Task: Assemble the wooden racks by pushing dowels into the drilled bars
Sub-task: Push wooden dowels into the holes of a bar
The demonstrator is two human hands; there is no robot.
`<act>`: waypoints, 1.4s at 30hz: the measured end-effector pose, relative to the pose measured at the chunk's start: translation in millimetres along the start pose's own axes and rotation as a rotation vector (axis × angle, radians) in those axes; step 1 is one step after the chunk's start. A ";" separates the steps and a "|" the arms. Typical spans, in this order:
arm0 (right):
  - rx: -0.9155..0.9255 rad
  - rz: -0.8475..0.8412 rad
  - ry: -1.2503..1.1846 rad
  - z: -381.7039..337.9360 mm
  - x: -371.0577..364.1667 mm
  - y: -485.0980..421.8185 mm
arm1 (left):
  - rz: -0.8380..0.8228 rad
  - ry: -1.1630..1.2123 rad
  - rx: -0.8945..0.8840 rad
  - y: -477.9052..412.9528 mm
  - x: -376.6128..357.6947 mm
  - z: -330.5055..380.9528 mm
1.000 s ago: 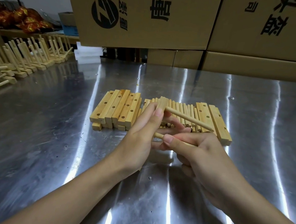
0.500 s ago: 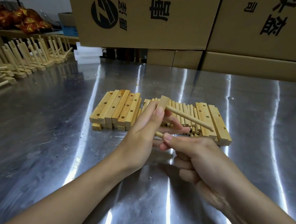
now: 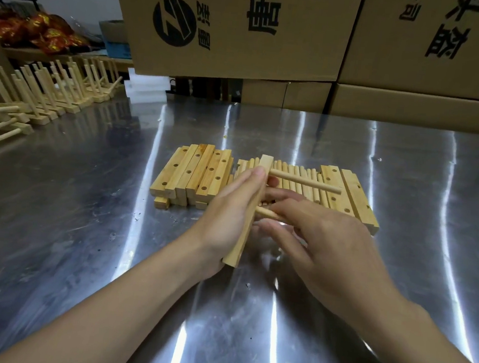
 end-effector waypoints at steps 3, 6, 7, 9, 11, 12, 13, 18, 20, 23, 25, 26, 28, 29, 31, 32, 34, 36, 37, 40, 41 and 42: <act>0.000 -0.012 -0.144 3.0 -1.8 1.9 | -0.047 0.008 0.016 1.5 -4.3 -1.0; -0.051 -0.003 -0.249 3.1 -6.3 4.6 | -0.091 -0.008 0.010 2.4 -6.1 -6.3; -0.076 -0.004 -0.291 3.0 -7.9 5.0 | -0.105 -0.007 0.004 3.1 -5.3 -7.4; -0.138 -0.012 -0.376 3.5 -10.2 5.5 | -0.123 -0.040 -0.015 4.1 -3.1 -7.8; -0.189 -0.032 -0.457 3.0 -10.4 5.7 | -0.133 -0.075 -0.035 4.5 -2.5 -6.8; -0.198 -0.045 -0.506 2.2 -10.1 5.4 | -0.132 -0.083 -0.045 4.5 -2.8 -6.4; -0.199 -0.059 -0.562 1.1 -10.2 4.7 | -0.129 -0.090 -0.056 4.5 -2.7 -6.0; -0.275 -0.130 -0.827 -4.0 -9.6 1.2 | -0.136 -0.119 -0.098 6.1 -2.3 -4.4; -0.361 -0.156 -0.963 -5.1 -7.6 0.9 | -0.132 -0.133 -0.092 8.0 -3.4 -3.4; -0.567 -0.208 -1.126 -5.9 -7.4 1.7 | -0.135 -0.188 -0.108 9.8 -4.4 -2.1; -0.667 -0.271 -1.114 -1.3 -7.7 2.7 | -0.138 -0.210 -0.114 9.3 -5.2 -2.0; -0.685 -0.304 -1.119 1.0 -8.3 2.4 | -0.135 -0.226 -0.119 8.6 -5.5 -2.6; -0.681 -0.311 -1.124 2.5 -6.2 0.1 | -0.105 -0.248 -0.139 6.6 -6.9 -6.1; -0.647 -0.277 -1.110 2.7 -4.1 -0.6 | -0.089 -0.243 -0.148 4.8 -7.8 -7.9; -0.548 -0.216 -1.028 0.0 -2.7 -2.3 | -0.057 -0.230 -0.168 1.3 -5.5 -10.7; -0.512 -0.188 -0.966 0.8 -2.0 -2.3 | -0.044 -0.232 -0.187 -0.4 -4.7 -11.6; -0.444 -0.120 -0.785 3.9 2.8 -1.7 | -0.019 -0.229 -0.219 -2.7 -3.5 -12.2; -0.357 -0.015 -0.393 9.2 12.0 -0.7 | 0.009 -0.208 -0.220 -3.8 -2.7 -11.3; -0.312 0.060 -0.176 10.1 17.3 0.2 | 0.021 -0.200 -0.207 -4.3 -2.1 -10.5; -0.208 0.361 0.077 10.6 28.2 0.5 | 0.045 -0.200 -0.166 -6.3 1.7 -7.7; -0.168 0.430 0.068 10.9 29.9 -0.1 | 0.054 -0.220 -0.157 -6.5 3.0 -6.4; -0.118 0.472 0.063 12.0 30.5 -0.4 | 0.059 -0.246 -0.148 -6.1 3.9 -5.5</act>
Point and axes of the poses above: each hand's wrist, its own y-axis away from the middle knuckle, its own x-axis out of the back of the hand, z = x × y, the point moved 2 cm from there along -y, towards the middle knuckle, and after that the axes turned 3 degrees about -y, right-handed, at the moved point
